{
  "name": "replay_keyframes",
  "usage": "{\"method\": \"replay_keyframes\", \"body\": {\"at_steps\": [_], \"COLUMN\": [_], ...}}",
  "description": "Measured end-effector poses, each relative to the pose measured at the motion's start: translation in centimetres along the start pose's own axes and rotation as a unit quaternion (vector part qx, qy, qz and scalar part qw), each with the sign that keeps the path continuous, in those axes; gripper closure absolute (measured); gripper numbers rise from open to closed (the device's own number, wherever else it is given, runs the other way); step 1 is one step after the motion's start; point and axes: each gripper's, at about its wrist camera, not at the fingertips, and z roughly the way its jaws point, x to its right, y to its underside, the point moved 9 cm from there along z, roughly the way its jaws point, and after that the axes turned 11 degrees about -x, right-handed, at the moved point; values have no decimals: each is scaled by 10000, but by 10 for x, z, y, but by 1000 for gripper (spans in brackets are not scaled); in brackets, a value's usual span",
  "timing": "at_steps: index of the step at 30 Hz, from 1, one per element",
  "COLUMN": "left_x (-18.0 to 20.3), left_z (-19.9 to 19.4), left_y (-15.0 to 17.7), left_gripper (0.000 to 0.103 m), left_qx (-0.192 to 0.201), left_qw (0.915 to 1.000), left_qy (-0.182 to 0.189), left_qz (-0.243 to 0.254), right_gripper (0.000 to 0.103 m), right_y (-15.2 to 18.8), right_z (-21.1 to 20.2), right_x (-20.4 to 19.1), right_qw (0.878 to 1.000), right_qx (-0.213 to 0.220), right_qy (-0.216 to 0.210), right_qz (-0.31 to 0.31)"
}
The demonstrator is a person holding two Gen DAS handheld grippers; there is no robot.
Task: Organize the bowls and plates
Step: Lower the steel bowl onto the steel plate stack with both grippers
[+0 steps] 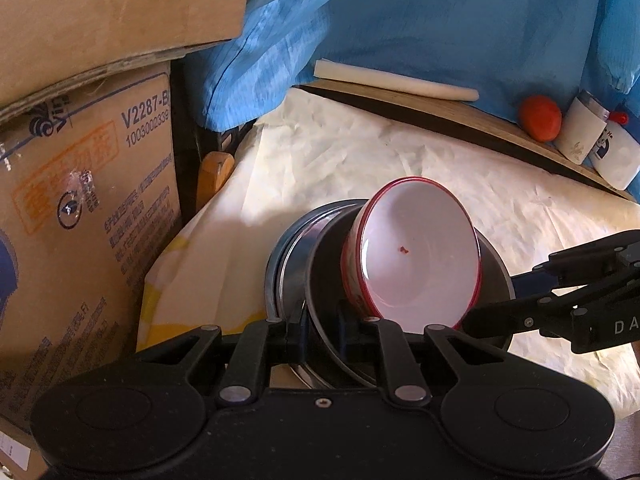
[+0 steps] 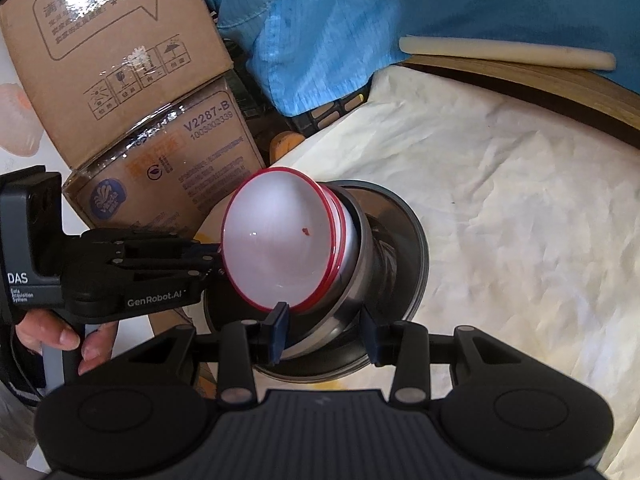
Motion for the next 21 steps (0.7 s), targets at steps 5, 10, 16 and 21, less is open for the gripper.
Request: {"method": "replay_keyframes", "body": {"at_steps": [5,10,16,21], "left_x": [1,2,1,1], "left_z": [3,4,5,5], "left_y": [-3,-4,-6,-6], "left_gripper": [88,88,88,88], "left_qx": [29,47,84,142], "left_qw": [10000,10000,9999,9998], "left_qy": [-20,-62,-60,-77], "left_qz": [-19,-9,-55,-74], "right_gripper": [60,60,61,61], "right_y": [-1,-2,-3,-5], "right_z": [1,0,-1,-1], "right_x": [4,4,5,6], "right_qw": [10000,10000,9999,9999], "right_qx": [17,49,81,126], "right_qy": [-25,-33,-45,-46], "right_qz": [67,63,76,73]}}
